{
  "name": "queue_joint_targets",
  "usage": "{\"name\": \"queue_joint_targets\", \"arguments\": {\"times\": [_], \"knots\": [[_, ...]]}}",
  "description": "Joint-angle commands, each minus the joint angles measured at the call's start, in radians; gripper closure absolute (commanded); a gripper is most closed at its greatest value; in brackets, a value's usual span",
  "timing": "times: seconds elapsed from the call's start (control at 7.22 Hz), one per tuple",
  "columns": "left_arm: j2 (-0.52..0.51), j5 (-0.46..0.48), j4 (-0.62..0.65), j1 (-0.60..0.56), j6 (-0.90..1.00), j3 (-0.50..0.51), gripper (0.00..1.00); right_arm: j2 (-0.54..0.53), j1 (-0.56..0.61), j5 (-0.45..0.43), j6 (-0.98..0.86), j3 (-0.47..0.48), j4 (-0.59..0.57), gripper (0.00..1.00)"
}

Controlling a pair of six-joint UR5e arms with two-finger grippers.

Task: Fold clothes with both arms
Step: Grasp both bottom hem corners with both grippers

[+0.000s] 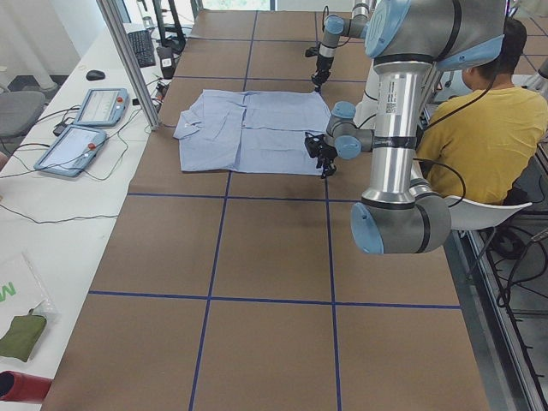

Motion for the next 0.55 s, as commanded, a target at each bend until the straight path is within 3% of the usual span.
{"name": "queue_joint_targets", "arguments": {"times": [0.0, 0.42], "knots": [[-0.002, -0.002, -0.001, 0.006, -0.001, 0.003, 0.41, 0.000, 0.000, 0.001, 0.000, 0.000, 0.000, 1.00], [-0.003, -0.002, -0.001, 0.012, -0.003, 0.004, 0.47, 0.000, 0.000, 0.001, 0.000, 0.000, 0.000, 1.00]]}}
